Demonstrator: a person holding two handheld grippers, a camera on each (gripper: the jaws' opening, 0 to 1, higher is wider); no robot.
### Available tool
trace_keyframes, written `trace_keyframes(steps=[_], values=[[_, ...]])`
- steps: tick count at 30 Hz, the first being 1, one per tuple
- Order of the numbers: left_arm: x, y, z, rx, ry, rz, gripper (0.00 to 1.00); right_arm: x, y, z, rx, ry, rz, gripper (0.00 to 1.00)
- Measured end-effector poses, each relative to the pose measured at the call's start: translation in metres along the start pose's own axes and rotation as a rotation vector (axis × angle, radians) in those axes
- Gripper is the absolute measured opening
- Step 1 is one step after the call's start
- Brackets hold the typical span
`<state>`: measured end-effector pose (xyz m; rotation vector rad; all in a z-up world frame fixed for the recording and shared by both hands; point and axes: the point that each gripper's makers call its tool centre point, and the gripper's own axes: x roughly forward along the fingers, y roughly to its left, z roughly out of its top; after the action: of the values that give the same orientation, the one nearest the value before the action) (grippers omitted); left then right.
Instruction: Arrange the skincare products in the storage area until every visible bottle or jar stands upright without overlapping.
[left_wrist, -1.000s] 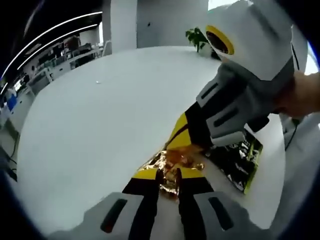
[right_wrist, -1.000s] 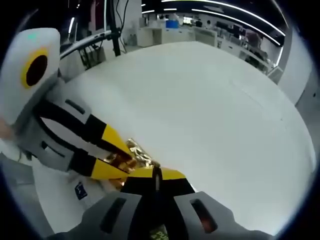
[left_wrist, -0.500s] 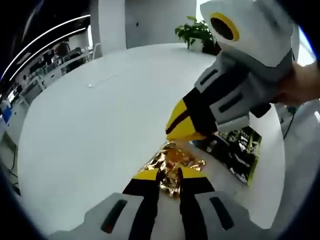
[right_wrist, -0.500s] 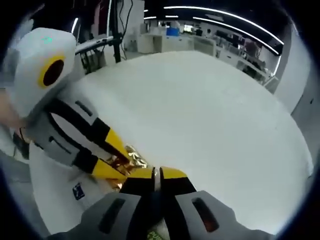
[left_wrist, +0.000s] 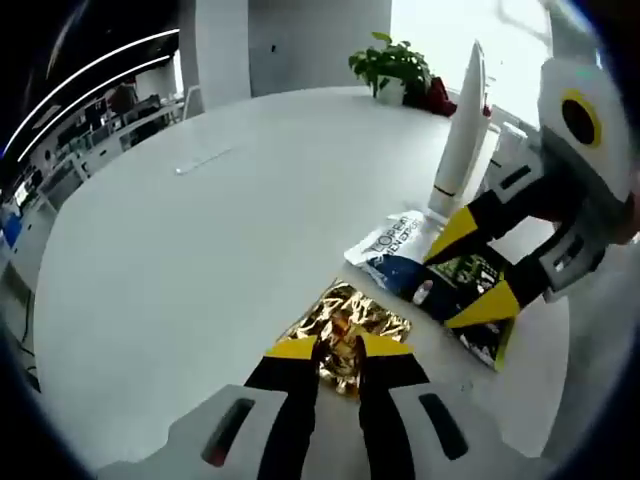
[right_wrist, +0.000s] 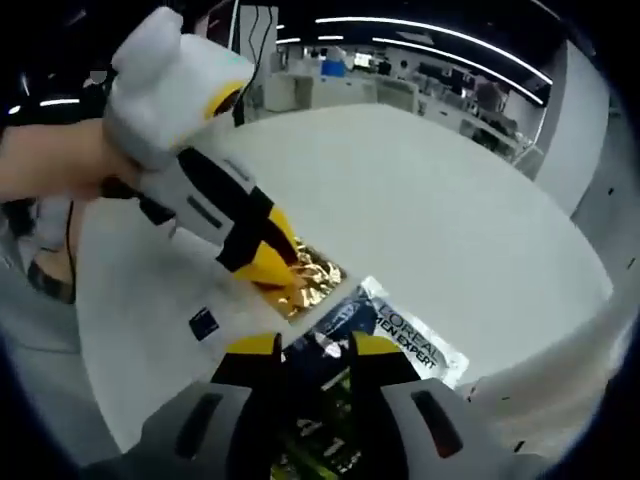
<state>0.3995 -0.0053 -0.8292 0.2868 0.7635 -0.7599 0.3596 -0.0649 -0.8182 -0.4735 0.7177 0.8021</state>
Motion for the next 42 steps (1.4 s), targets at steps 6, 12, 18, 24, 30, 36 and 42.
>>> trace_keyframes(steps=[6, 12, 18, 24, 30, 36, 42], values=[[0.000, -0.001, 0.001, 0.000, 0.001, 0.000, 0.19, 0.003, 0.006, -0.007, -0.018, 0.017, 0.018, 0.26], [-0.001, -0.001, 0.001, -0.003, -0.001, -0.002, 0.19, 0.001, 0.007, -0.009, 0.002, 0.021, 0.034, 0.26], [-0.001, -0.001, 0.001, -0.014, 0.003, -0.001, 0.19, -0.001, 0.008, -0.004, 0.037, 0.000, 0.047, 0.27], [-0.001, -0.002, 0.001, -0.019, 0.006, -0.003, 0.20, -0.004, 0.006, 0.000, 0.059, -0.013, 0.053, 0.29], [-0.002, -0.003, 0.003, -0.021, 0.007, 0.000, 0.22, -0.007, 0.010, 0.000, 0.066, -0.013, 0.068, 0.30], [-0.006, -0.003, 0.009, -0.018, -0.007, 0.002, 0.22, -0.013, 0.011, 0.003, 0.063, -0.022, 0.070, 0.30], [-0.017, -0.005, 0.014, -0.034, -0.020, 0.013, 0.27, -0.022, 0.013, 0.010, 0.063, -0.056, 0.078, 0.38]])
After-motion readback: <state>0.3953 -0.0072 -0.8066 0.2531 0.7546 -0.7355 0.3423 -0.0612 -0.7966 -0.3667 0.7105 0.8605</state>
